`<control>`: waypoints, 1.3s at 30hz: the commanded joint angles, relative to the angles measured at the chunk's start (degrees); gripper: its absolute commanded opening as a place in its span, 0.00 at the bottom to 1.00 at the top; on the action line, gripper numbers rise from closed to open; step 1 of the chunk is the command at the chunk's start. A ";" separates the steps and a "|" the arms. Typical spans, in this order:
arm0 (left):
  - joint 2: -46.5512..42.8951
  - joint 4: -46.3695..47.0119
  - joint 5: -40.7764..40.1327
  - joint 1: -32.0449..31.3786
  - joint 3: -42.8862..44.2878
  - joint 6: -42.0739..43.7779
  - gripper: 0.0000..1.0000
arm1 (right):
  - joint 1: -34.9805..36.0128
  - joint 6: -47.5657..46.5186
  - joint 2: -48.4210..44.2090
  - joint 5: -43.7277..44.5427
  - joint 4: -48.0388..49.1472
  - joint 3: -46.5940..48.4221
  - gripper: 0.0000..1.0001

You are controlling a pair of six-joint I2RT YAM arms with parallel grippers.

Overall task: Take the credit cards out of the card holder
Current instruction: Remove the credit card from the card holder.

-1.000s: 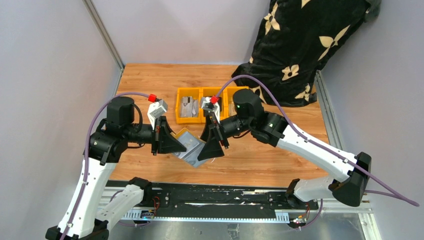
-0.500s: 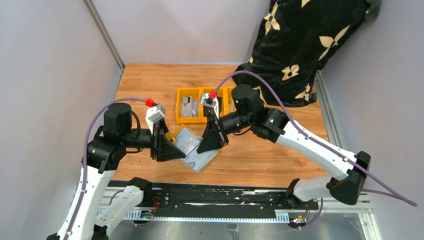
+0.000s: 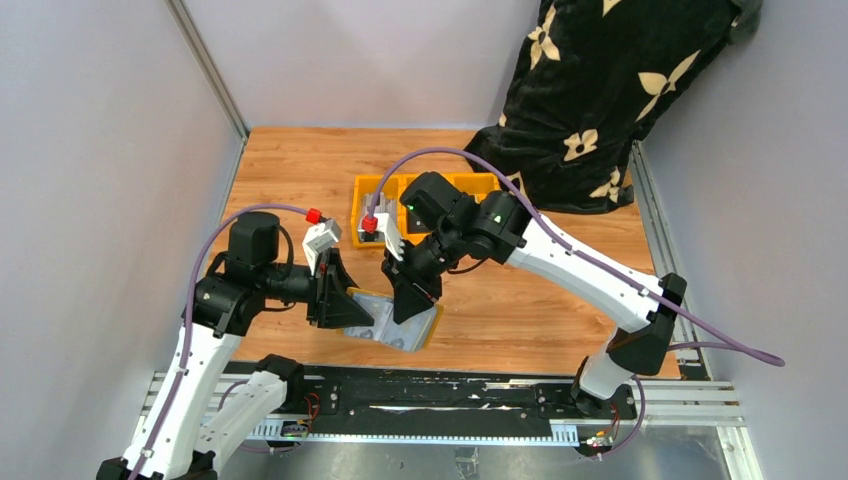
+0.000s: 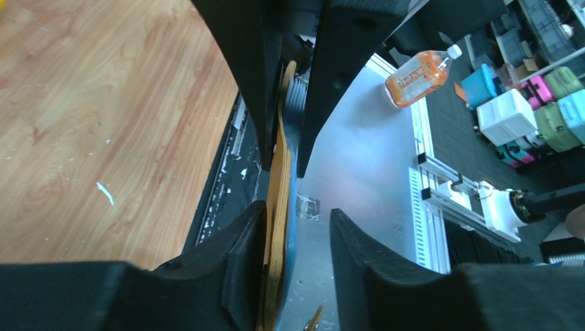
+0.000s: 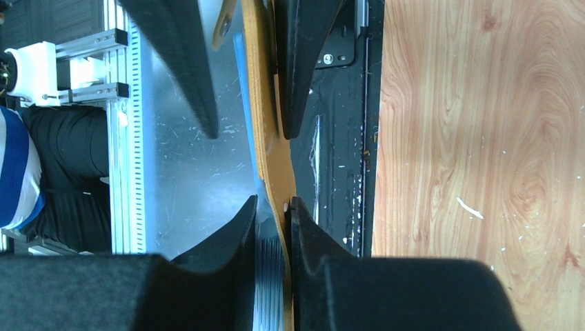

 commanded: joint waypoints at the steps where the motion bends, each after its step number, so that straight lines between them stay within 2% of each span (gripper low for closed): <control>1: -1.45 -0.34 4.51 -0.17 -3.59 1.53 0.38 | 0.85 -3.71 0.43 0.44 -5.49 5.07 0.00; 4: -2.10 -0.36 5.17 -0.86 -5.26 1.45 0.38 | 1.24 -4.83 1.60 -0.31 -6.76 7.23 0.00; 6: -2.08 -0.41 5.85 -1.04 -5.35 1.45 0.33 | 1.54 -5.66 2.44 -0.69 -7.51 8.49 0.00; 9: -1.01 -0.41 9.23 -1.05 -4.49 1.26 0.14 | 1.87 -7.30 3.06 -1.97 -8.04 8.98 0.00; 11: -0.10 -0.41 11.87 -1.05 -3.43 0.55 0.07 | 2.09 -8.80 2.44 -2.96 -7.70 7.84 0.01; 14: 0.42 -0.50 14.01 -1.05 -2.15 -0.10 0.02 | 1.93 -10.48 1.21 -3.03 -6.78 5.61 0.10; 18: 0.42 -0.57 14.57 -1.05 -1.53 -0.34 0.00 | 0.54 -11.46 -0.54 -2.01 -4.64 2.60 0.36; 21: 0.37 -0.58 14.05 -1.05 -1.45 -0.80 0.00 | -3.74 -7.24 -2.40 1.05 -1.03 1.10 0.44; 25: 0.45 -0.76 8.85 -1.05 -0.49 -1.02 0.00 | -10.62 2.58 -9.25 -1.64 11.26 -2.47 0.51; 31: 2.07 -0.35 -3.16 -1.05 2.44 -2.26 0.00 | -11.26 20.24 -27.11 2.68 42.62 -22.64 0.60; 37: 3.18 5.28 -6.62 -0.96 3.78 -8.45 0.00 | -10.79 41.86 -31.69 0.21 67.30 -39.17 0.56; 39: 2.52 8.08 -6.99 -0.96 3.56 -11.05 0.00 | -9.56 45.70 -31.60 0.66 74.24 -43.10 0.56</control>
